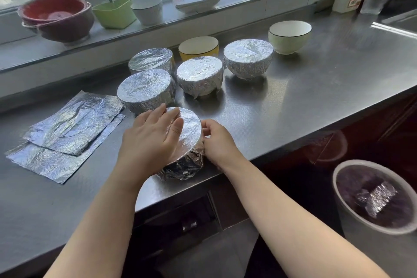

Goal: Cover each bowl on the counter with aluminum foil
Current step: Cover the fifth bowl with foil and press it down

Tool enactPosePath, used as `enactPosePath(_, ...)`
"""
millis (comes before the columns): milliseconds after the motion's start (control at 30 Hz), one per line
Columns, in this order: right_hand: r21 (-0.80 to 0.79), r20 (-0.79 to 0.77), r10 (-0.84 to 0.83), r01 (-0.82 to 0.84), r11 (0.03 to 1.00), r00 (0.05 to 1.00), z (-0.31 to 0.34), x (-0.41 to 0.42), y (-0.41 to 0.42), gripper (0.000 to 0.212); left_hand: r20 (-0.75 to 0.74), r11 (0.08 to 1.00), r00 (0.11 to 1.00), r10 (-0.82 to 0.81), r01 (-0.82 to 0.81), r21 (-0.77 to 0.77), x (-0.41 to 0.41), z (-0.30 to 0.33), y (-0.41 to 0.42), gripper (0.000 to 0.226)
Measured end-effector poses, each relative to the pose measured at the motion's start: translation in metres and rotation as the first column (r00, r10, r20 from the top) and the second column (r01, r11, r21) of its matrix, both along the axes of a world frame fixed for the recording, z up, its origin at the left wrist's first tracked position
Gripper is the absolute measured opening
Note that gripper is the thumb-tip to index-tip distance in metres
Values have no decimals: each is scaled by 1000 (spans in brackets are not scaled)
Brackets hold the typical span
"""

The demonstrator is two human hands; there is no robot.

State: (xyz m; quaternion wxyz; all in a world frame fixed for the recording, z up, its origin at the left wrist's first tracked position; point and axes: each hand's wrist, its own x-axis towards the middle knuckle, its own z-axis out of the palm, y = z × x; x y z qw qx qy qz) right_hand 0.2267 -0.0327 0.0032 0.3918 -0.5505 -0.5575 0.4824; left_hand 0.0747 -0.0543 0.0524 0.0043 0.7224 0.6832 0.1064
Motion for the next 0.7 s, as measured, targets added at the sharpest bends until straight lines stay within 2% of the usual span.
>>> enactPosePath(100,82,221,29,-48,996,975,2,5,1,23,-4,1000,1000,0,0,-13,0,1,-1,80)
enactPosePath(167,116,292,-10,-25,993,956,2,13,2,35,-8,1000,1000,2,-3,-26,1,2,-1,75)
enactPosePath(233,127,174,-115,94,987,978,5,24,2,44,-9,999,1000,12,-12,-39,2,3,-2,73)
enactPosePath(300,103,-118,-203,216,971,972,15,29,-5,44,-3,999,1000,17,-17,-39,2,3,-2,71)
enactPosePath(333,89,-260,-194,224,971,946,21,28,-12,43,-3,999,1000,18,-18,-39,2,3,-2,71)
enactPosePath(400,75,-413,-104,148,986,905,32,19,-26,43,-10,999,1000,19,-19,-38,2,2,-1,71)
enactPosePath(500,71,-410,33,-4,997,911,35,2,-40,47,-7,999,1000,20,-20,-33,2,2,-1,73)
enactPosePath(700,10,-359,67,-68,998,931,30,-6,-37,50,9,999,999,32,-31,-40,5,5,-3,69)
